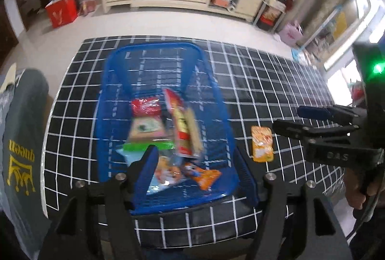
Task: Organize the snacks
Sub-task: 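Lower the right tool to the small orange chip pack and grasp it, then lift the orange chip pack and carry it over the basket with the right tool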
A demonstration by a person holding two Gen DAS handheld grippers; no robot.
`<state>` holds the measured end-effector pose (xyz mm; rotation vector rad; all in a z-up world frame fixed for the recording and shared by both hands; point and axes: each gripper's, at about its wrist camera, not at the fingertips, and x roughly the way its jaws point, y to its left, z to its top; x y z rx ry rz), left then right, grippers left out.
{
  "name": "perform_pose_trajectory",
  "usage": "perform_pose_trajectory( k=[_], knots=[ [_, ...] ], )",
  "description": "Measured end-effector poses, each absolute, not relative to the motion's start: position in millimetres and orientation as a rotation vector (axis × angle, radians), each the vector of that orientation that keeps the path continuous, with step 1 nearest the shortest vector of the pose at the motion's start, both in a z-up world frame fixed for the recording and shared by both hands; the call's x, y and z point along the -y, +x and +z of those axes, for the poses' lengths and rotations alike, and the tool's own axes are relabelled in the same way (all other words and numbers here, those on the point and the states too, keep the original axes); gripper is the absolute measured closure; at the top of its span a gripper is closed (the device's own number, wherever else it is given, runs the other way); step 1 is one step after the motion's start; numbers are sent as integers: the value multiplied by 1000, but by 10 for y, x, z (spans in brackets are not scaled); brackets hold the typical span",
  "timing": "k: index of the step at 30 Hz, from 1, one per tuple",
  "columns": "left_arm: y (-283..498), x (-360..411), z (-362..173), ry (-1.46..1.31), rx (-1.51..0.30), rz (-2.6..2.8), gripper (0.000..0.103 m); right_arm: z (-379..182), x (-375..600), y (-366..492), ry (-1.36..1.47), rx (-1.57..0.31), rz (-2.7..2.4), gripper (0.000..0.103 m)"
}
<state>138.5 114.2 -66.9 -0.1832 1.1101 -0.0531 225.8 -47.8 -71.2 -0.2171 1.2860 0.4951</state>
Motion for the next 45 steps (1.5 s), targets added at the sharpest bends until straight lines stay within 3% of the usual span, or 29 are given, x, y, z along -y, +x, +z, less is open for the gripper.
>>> perform_pose_trajectory(
  k=[16,22,38,42,45],
  knots=[
    [1783,149,-1342,116,-1205,-102,40,-1894,1331,2518,-27,-1511,285,29],
    [1914,206,-1599,112,-1241,-120,40,-2064,1355,2540,-7,-1531,289,29],
    [1954,153,-1595,157,-1251,-27,44,-2646,853,2768,-125,-1575,289,26],
    [1898,53,-1537,74,-1244,-45,45,-2650,674,2641,-265,-1515,291,38],
    [1900,18,-1498,24,-1238,-45,45,-2642,669,2626,-263,-1506,288,62]
  ],
)
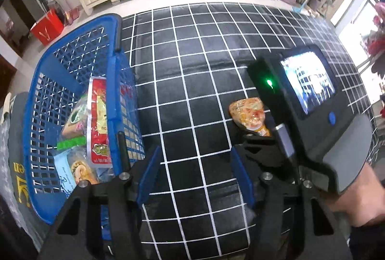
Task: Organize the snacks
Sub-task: 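Lift the orange chip pack and carry it over the basket with the right tool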
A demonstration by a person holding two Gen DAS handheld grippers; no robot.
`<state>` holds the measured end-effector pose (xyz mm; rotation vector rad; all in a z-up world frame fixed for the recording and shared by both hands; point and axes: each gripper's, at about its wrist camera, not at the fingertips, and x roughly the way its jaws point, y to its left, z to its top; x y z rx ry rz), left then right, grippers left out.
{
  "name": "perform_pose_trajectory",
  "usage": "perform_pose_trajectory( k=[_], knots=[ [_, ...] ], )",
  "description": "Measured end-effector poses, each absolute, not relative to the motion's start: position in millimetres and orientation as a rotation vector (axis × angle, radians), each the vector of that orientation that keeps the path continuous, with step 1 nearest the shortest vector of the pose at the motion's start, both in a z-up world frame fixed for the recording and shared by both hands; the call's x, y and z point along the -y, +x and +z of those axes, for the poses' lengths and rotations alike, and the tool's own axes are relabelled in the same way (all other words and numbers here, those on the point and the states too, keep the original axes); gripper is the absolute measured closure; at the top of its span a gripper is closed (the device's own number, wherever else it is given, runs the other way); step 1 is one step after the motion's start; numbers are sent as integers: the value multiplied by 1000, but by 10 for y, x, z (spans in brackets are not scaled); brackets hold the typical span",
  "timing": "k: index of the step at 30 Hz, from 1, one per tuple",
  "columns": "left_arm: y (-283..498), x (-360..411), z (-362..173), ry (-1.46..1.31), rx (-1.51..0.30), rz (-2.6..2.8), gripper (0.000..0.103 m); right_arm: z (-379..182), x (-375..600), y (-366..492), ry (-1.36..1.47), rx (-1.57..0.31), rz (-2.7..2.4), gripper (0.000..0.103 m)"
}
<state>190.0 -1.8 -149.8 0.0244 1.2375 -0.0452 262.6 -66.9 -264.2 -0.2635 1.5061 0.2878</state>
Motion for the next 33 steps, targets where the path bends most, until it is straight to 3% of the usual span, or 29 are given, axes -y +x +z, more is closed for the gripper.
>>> perform_pose_trajectory(
  k=[4,12,23,33],
  knots=[
    [1874,23,-1424,30,-1219,-35,45,-2630,641,2518,-277,-1481,301,70],
    [1831,1,-1364,18,-1209,-31,45,-2505,892,2252,-242,-1424,333,74],
    [1694,-108,-983,-3,-1141,-39,45,-1445,1152,2067,-167,-1262,395,74],
    [1385,-651,-422,-48,-1024,26,45,-504,550,1821,-184,-1101,525,74]
  ],
)
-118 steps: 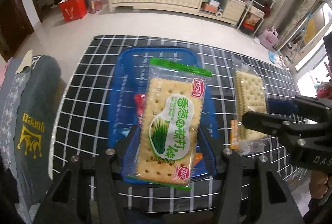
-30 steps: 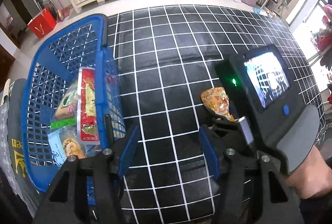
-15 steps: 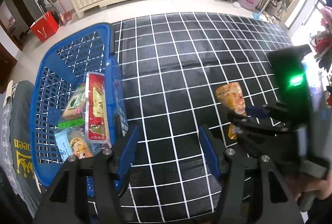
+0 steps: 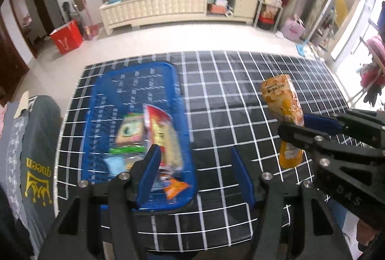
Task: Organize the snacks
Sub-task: 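Lift the orange chip pack and carry it over the basket with the right tool, then open the right tool to drop the orange pack into the basket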
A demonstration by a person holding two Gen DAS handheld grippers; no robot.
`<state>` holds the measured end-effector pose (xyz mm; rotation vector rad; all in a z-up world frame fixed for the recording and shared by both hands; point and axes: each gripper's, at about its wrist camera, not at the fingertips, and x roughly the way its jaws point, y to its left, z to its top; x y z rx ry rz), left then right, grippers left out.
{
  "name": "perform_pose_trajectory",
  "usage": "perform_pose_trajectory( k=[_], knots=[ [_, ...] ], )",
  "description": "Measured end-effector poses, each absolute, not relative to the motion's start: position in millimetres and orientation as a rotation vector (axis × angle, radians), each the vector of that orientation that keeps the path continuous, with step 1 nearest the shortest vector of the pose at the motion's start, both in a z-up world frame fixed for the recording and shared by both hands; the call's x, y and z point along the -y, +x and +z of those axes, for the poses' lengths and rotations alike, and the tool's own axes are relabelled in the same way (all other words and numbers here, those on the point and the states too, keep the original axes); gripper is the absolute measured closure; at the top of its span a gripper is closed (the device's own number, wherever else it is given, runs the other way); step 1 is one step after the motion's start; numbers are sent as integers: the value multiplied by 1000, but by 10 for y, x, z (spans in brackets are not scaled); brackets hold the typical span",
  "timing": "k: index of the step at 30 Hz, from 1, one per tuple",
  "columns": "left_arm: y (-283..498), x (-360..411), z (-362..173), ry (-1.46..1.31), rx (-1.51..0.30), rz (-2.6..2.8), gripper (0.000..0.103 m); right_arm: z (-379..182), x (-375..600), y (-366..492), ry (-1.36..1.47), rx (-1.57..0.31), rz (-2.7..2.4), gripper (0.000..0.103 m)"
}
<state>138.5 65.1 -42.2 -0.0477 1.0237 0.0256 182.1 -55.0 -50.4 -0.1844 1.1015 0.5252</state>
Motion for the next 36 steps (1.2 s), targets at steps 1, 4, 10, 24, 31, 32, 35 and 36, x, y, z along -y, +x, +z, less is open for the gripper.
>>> perform_pose_trajectory(
  k=[1,4,10,24,31,32,35,36],
  knots=[
    [1343,-743,-358,-57,-1010,39,45,-437,444,1776,-189,-1089,542,74],
    [1250,-1012,-230,-82,-985,61,45,-271,216,1713,-199,-1056,586,74],
    [1129,-1527,-152,-109,-964,117,45,-208,-245,1672,-215,-1041,661,73],
    [1138,-2181,-633,-144,-1045,185,45,-692,-981,1749,-317,-1107,717,73],
    [1041,-2224,-723,-162,-1041,191,45,-693,-1078,1636,-431,-1040,681,58],
    [1007,-2216,-701,-169,-1029,187,45,-667,-1055,1608,-435,-1029,668,58],
    [879,-2184,-617,-185,-988,194,32,-558,-972,1531,-428,-990,656,52],
    [831,-2173,-584,-186,-973,203,29,-511,-935,1505,-430,-973,644,47]
  ],
)
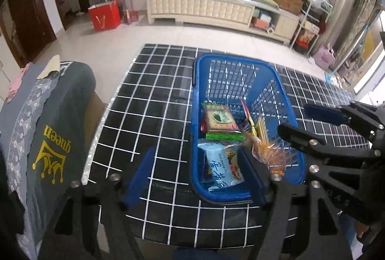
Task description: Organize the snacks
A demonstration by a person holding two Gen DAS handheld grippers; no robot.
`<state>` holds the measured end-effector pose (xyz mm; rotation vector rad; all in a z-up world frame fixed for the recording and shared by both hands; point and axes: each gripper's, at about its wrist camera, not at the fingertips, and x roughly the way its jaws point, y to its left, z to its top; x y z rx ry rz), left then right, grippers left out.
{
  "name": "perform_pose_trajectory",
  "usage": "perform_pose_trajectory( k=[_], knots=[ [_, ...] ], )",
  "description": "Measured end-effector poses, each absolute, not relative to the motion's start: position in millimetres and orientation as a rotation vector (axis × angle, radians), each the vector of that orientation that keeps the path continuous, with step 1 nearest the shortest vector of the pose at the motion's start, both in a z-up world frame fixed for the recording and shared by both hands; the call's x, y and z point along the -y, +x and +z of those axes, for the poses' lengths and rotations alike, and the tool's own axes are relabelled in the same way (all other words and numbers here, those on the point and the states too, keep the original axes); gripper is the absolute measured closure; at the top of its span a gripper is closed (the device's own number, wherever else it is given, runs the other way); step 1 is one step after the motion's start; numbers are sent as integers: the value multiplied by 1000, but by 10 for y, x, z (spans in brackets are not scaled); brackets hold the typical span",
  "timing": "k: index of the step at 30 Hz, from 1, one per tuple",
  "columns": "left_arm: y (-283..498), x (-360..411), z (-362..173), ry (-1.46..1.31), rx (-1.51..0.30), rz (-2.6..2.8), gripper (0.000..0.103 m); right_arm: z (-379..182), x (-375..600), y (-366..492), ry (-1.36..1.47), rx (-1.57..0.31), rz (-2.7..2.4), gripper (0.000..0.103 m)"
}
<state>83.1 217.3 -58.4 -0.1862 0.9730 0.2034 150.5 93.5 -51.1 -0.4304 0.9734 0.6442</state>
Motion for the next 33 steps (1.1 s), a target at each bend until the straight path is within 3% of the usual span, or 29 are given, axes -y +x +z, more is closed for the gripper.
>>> perform_pose_trajectory(
  k=[3,14,19,23,30,33],
  knots=[
    [733,-2150,-499,-200,-942,213,21,-389,-841,1440,-419,-941,634,39],
    [234,-1649,160,-99,-739,195,12,387,-185,897,-333,-701,541,28],
    [-30,-1394,445,-56,-648,191,11,728,183,666,-258,-609,494,16],
    [-240,-1222,638,-48,-592,173,1,925,433,476,-209,-556,479,12],
    [-606,-995,924,-57,-512,173,1,1161,832,112,-124,-456,452,0],
    [-746,-881,998,-46,-489,161,1,1223,968,-10,-96,-436,452,0]
  ],
)
